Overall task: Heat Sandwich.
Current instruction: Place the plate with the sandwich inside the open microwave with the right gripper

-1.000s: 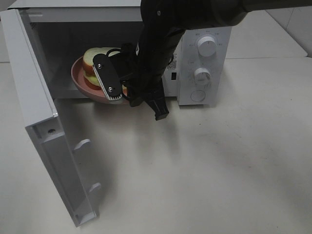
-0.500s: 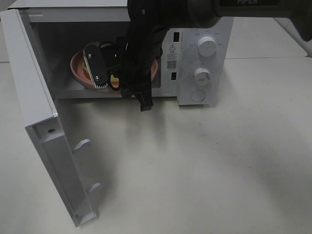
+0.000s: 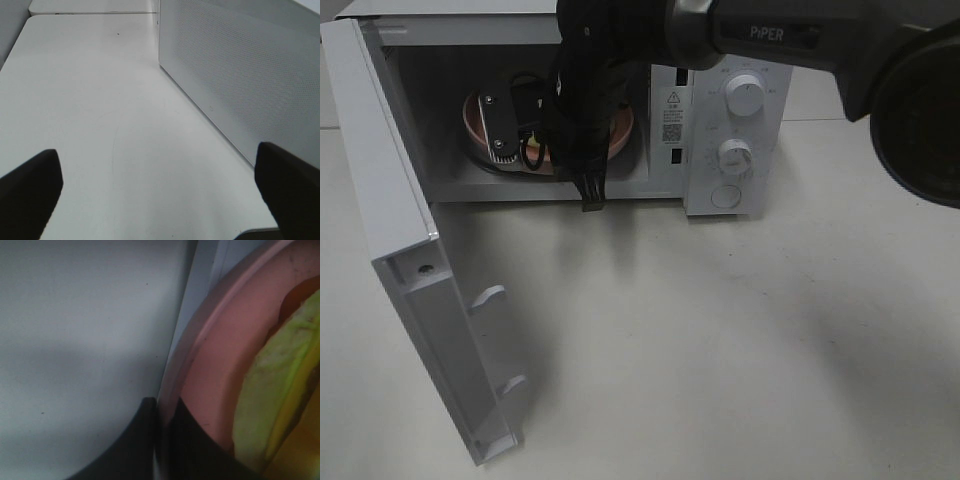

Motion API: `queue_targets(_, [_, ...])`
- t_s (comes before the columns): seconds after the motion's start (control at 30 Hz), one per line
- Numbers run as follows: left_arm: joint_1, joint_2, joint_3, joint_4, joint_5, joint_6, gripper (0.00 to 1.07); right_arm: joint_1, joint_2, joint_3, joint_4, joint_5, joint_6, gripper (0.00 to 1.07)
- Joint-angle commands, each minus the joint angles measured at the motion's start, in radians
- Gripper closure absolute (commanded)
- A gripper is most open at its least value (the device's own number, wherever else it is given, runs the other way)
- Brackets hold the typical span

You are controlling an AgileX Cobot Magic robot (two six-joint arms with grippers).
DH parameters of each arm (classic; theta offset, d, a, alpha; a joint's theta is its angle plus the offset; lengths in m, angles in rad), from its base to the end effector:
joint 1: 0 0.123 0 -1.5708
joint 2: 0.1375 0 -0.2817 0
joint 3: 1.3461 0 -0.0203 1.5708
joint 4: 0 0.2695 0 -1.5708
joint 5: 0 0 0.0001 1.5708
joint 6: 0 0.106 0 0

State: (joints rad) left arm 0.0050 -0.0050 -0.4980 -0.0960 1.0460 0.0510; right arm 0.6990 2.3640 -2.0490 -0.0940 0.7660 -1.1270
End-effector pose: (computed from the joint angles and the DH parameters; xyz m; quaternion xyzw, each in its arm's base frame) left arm 0.0283 -0.0087 0.2807 0.0211 0.8473 -0.0331 0.5296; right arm 0.4261 0.3492 0.1616 -0.7720 0.5671 -0.1003 0.2690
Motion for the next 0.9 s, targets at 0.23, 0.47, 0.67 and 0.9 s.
queue_targets(0.23, [0.003, -0.028, 0.004, 0.001, -0.008, -0.005, 0.01, -0.021, 0.058, -0.096, -0.028, -0.013, 0.015, 1.04])
queue_targets(0.47, [0.003, -0.028, 0.004, 0.002, -0.008, -0.005, 0.01, -0.034, 0.075, -0.112, -0.025, -0.052, 0.007, 1.04])
queue_targets(0.67, [0.003, -0.028, 0.004, 0.006, -0.008, -0.005, 0.01, -0.036, 0.087, -0.129, -0.029, -0.057, 0.005, 1.04])
queue_targets(0.9, [0.003, -0.028, 0.004, 0.013, -0.008, -0.005, 0.01, -0.032, 0.087, -0.129, -0.024, -0.055, -0.046, 1.02])
